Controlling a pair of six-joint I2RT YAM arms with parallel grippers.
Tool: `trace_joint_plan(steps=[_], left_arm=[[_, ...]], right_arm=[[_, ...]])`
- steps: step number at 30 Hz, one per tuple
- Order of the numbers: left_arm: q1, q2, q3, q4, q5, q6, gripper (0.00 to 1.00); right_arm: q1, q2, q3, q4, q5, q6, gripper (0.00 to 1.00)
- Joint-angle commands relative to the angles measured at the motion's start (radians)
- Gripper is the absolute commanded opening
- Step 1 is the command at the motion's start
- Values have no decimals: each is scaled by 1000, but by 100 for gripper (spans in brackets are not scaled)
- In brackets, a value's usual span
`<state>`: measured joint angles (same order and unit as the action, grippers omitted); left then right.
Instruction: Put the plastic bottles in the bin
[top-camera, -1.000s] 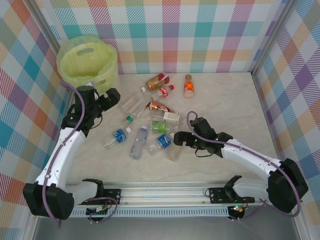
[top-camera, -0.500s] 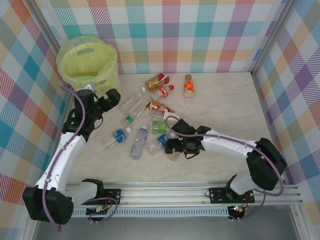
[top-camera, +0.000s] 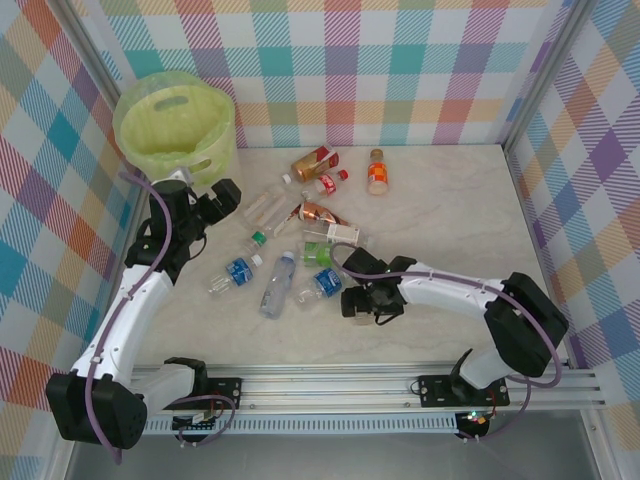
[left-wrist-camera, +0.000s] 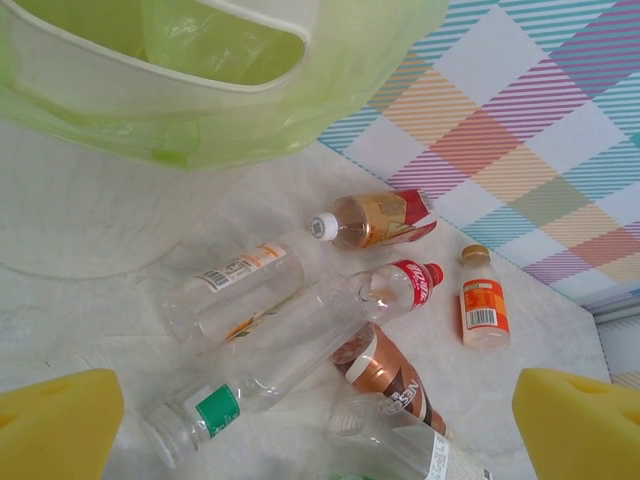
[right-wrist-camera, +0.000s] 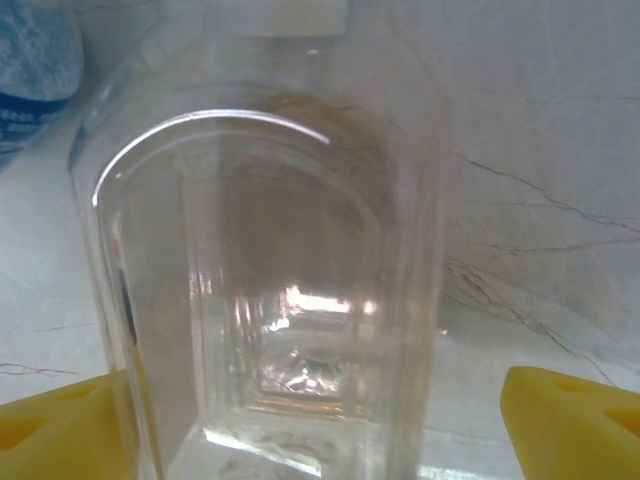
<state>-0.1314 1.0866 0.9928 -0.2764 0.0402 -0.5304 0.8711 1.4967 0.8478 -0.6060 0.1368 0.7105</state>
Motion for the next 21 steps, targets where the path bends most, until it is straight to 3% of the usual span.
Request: trace_joint_plan(steps=[1, 8, 13, 21], left_arm=[[-5, -1, -10, 48, -1, -4, 100], [-4, 28, 6, 64, 34, -18, 100], [-5, 77, 14, 117, 89, -71, 100], [-66, 158, -3, 264, 206, -95, 100]], right_arm=[[0, -4, -41, 88, -28, -55, 86], [0, -22, -106, 155, 5, -89, 69], [0, -123, -152, 169, 66, -121, 56], [-1, -265, -152, 250, 113, -254, 49]])
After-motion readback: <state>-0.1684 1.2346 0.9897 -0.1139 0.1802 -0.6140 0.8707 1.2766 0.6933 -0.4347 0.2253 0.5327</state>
